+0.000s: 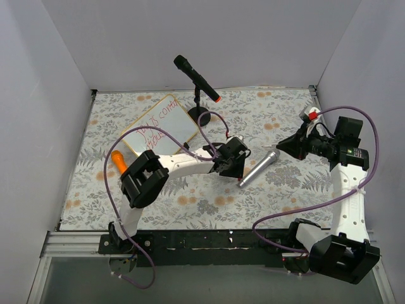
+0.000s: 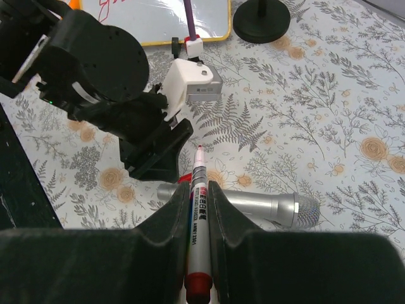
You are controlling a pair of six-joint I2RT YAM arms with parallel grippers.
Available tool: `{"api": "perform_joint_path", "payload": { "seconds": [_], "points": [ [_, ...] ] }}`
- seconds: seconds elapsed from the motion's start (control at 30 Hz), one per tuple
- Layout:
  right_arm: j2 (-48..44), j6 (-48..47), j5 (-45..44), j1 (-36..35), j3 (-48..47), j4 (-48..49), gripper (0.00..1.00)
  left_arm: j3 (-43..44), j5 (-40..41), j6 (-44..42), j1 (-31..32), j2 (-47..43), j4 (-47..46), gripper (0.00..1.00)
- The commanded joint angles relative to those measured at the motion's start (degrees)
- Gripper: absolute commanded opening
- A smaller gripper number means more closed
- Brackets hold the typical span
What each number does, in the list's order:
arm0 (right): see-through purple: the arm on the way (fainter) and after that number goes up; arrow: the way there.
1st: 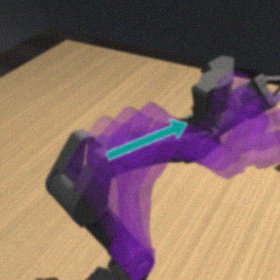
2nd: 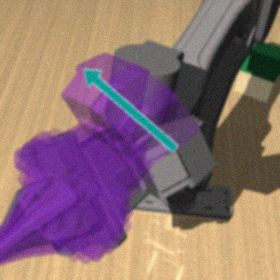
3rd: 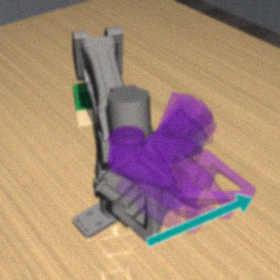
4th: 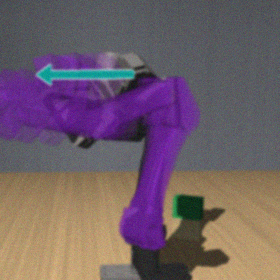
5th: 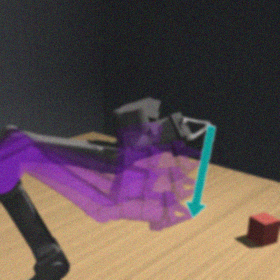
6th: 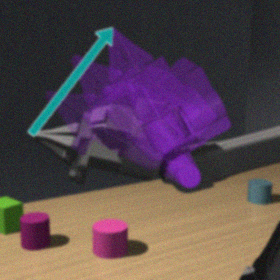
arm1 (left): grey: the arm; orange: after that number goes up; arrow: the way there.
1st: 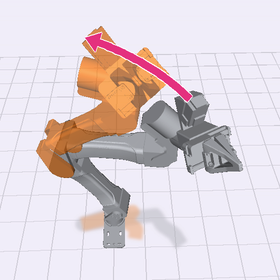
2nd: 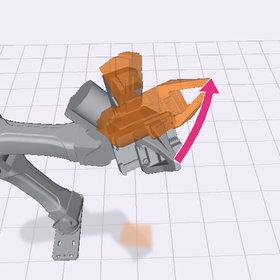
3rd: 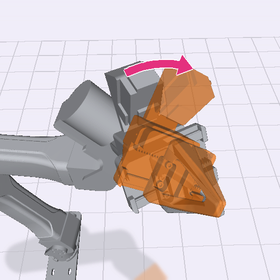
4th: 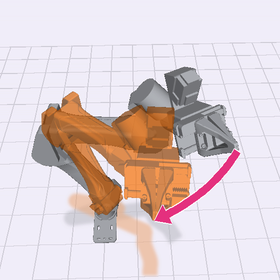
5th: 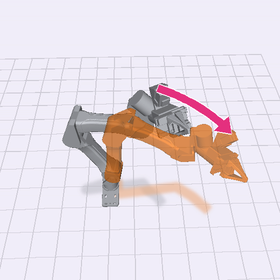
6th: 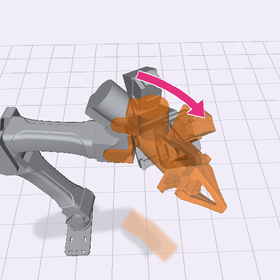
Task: Write a sentence on the whiteboard
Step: Pick up the pen cap from the center of the board.
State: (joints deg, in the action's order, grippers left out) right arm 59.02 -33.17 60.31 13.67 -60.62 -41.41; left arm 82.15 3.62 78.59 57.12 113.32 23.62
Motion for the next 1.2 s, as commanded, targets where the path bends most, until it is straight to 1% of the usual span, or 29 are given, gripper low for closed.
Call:
{"api": "perform_joint_path", "payload": {
  "seconds": [0.0, 0.2, 0.3, 0.47, 0.6, 0.77, 1.0, 1.17],
  "points": [
    [-0.93, 0.47, 2.44, 1.44, 0.41, 1.95, 0.01, 6.52, 4.82, -1.68, 0.09, 3.3, 7.84, 0.4],
    [-0.75, 0.47, 4.28, 2.85, 1.12, 2.65, 0.01, 11.36, 3.5, -2.21, 0.18, 7.44, 9.96, 0.39],
    [-0.49, 0.56, 5.16, 3.38, 1.29, 2.82, 0.01, 12.15, 2.98, -2.12, 0.09, 8.67, 10.05, 0.4],
    [-0.14, 0.56, 5.78, 3.64, 1.29, 2.82, 0.01, 11.2, 3.41, -1.33, 0.09, 7.37, 9.78, 0.42],
    [-0.05, 0.74, 6.13, 3.73, 1.38, 2.91, 0.01, 9.17, 3.5, -1.15, 0.09, 5.07, 6.98, 0.43],
    [-0.05, 1.0, 6.31, 3.82, 1.29, 3.0, 0.01, 11.62, 3.41, -2.65, -0.17, 7.17, 7.14, 0.43],
    [0.21, 1.44, 6.66, 3.82, 1.82, 3.53, 0.01, 15.93, 7.1, -4.67, -0.35, 11.4, 11.36, 0.4],
    [0.04, 1.44, 6.83, 3.91, 1.91, 3.61, 0.01, 18.92, 7.89, -5.9, -0.35, 14.65, 13.38, 0.35]
  ]
}}
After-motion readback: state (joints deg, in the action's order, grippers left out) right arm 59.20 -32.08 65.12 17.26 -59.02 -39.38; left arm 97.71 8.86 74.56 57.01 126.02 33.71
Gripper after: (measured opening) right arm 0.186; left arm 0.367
